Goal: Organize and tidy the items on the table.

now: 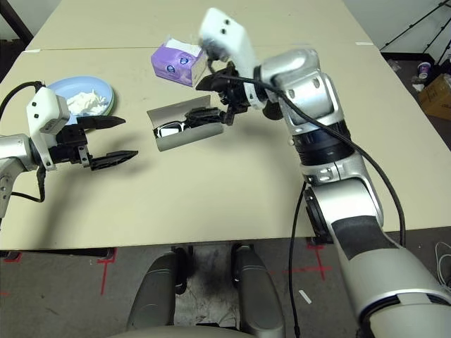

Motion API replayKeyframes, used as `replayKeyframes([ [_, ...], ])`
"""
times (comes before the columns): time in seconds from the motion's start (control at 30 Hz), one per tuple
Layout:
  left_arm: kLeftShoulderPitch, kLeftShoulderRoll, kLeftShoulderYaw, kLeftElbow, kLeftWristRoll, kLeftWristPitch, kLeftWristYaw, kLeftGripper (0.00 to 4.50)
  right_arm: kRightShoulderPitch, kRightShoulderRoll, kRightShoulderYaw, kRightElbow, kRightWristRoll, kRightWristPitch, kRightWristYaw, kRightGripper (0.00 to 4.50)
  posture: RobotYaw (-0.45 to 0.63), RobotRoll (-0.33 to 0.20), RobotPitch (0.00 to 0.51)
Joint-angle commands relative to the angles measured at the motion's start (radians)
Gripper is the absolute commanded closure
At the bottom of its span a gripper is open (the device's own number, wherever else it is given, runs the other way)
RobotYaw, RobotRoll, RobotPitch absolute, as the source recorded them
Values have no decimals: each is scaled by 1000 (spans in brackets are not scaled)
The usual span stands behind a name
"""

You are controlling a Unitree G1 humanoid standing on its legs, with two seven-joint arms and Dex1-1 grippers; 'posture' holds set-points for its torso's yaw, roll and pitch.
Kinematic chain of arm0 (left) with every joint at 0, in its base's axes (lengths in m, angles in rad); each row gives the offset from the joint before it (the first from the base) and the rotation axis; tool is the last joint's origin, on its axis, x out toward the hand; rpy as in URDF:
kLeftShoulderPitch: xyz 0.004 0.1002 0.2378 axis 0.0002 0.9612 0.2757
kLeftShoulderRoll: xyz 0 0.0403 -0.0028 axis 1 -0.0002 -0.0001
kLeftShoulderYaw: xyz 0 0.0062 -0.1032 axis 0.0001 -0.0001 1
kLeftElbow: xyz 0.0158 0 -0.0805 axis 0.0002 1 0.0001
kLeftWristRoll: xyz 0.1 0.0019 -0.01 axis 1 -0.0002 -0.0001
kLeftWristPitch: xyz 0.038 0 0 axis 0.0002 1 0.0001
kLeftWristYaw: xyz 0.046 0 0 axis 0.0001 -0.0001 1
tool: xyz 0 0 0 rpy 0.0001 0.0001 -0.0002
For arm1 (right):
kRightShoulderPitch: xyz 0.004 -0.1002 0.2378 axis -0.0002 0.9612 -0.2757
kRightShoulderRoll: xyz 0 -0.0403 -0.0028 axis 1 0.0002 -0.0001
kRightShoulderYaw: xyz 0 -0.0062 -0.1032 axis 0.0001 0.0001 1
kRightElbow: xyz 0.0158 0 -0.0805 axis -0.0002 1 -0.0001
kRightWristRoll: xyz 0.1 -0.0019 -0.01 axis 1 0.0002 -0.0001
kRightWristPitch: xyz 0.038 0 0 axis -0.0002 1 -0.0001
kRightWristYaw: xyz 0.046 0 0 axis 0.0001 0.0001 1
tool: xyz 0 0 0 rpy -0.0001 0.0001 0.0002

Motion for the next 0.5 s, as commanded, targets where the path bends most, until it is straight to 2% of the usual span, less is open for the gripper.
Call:
replayKeyframes([
  [0.03, -10, -8, -19, 18, 19, -15, -11, 0, 63, -7, -53, -37, 84, -92, -38, 35, -20, 0, 198],
  [0.3, -55, -44, -27, 125, 65, -86, 15, 0, 172, -64, -39, -37, 134, -233, -68, 35, -24, 0, 205],
  [0.5, -119, -91, -35, 226, 104, -157, 35, 0, 228, -44, -67, 17, 178, -321, -129, 35, -23, 0, 204],
])
